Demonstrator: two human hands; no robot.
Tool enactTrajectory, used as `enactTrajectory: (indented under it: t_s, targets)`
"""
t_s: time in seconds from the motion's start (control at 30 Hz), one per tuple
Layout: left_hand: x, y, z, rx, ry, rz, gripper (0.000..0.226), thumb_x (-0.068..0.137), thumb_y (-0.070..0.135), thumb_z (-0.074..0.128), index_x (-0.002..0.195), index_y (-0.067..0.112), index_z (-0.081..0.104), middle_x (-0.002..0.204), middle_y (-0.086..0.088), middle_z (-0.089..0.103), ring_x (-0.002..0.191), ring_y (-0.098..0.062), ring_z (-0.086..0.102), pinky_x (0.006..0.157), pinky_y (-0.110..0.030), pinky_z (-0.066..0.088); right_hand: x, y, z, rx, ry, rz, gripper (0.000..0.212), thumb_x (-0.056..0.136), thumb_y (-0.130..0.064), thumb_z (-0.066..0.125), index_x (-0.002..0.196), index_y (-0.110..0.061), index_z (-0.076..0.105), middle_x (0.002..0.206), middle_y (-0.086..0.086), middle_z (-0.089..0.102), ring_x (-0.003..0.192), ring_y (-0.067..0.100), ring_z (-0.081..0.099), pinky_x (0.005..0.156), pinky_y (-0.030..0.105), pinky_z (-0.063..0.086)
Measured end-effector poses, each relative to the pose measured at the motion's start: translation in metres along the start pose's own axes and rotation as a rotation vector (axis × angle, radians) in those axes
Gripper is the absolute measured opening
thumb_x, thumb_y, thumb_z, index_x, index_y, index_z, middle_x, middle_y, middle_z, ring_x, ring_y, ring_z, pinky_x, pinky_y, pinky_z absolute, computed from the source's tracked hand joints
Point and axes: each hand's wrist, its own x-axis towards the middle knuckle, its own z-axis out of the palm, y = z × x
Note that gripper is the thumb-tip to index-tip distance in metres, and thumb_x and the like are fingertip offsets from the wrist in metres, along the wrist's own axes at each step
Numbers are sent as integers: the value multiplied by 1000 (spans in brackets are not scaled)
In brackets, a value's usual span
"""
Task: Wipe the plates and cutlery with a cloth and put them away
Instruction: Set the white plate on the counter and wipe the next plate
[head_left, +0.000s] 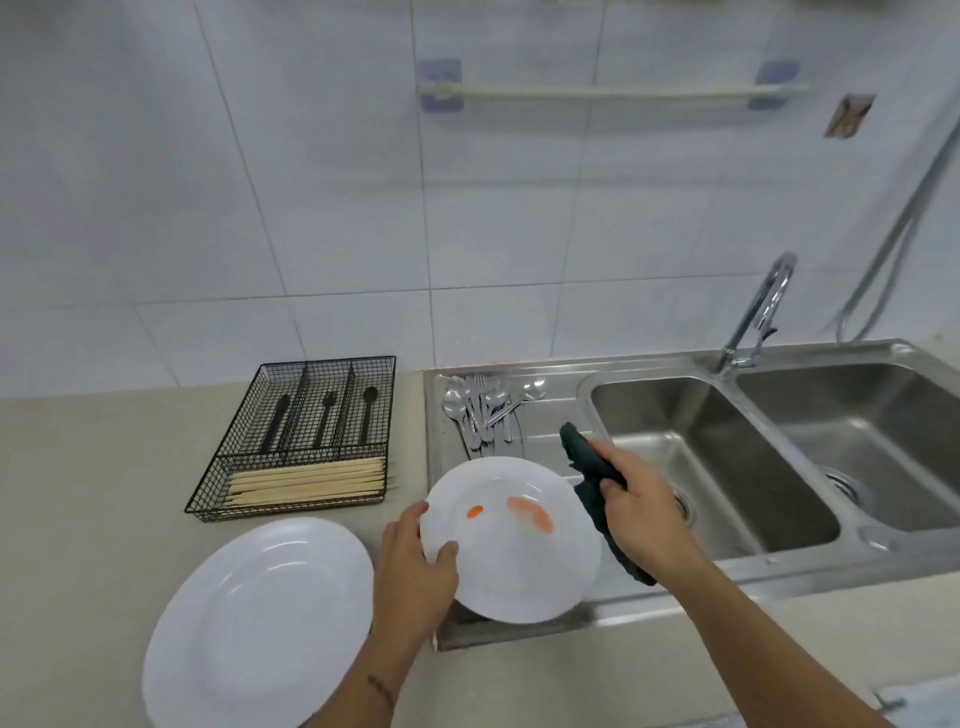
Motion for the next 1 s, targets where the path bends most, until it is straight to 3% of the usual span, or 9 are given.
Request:
enactTrajectory:
  t_s: [0.13,0.23,0.37,0.6,0.7,0.87,1.0]
  targets:
    - [-1,6,12,-88,150,-112,58,80,6,67,131,30,51,111,-1,61,100,-24,61,90,-43,54,14,21,-20,-17,-56,-4,54,91,3,42,120,-37,63,108,-8,65,99,13,61,83,30,49]
    - [-5,20,20,-187,291,-207,54,81,0,61,128,26,55,106,-3,64,95,-26,62,78,-36,52,23,29,-30,-10,-144,-12,50,94,5,41,123,-31,62,113,-6,62,95,7,58,67,10,45]
    - [-8,42,29,-311,396,-275,53,84,-1,60,130,24,54,109,-5,63,94,-25,62,65,-29,46,33,38,-45,14,-260,-63,49,95,7,39,119,-28,63,110,0,63,80,-3,56,55,2,41]
    - [-9,68,40,-484,477,-366,54,84,-1,60,130,27,55,107,-2,68,98,-29,66,86,-46,55,49,52,-67,21,-380,-89,51,95,5,40,124,-30,62,118,-2,60,91,-2,60,65,4,42]
    - [-10,77,41,-604,507,-357,51,87,-4,57,131,23,55,112,-5,67,98,-29,65,78,-40,55,58,56,-72,24,-386,-94,50,96,1,42,124,-35,61,120,-5,61,105,7,57,83,20,43]
    - [-7,98,42,-731,452,-307,51,94,-5,51,135,26,57,117,-6,66,95,-26,65,71,-35,55,70,56,-86,46,-366,-97,50,96,2,42,122,-35,61,117,-5,62,102,9,57,84,23,43]
    - [1,131,63,-744,383,-234,52,98,-6,44,134,28,61,127,0,63,106,-24,63,92,-41,53,86,56,-105,57,-308,-136,51,94,3,41,119,-37,62,116,-6,62,101,3,57,81,16,43]
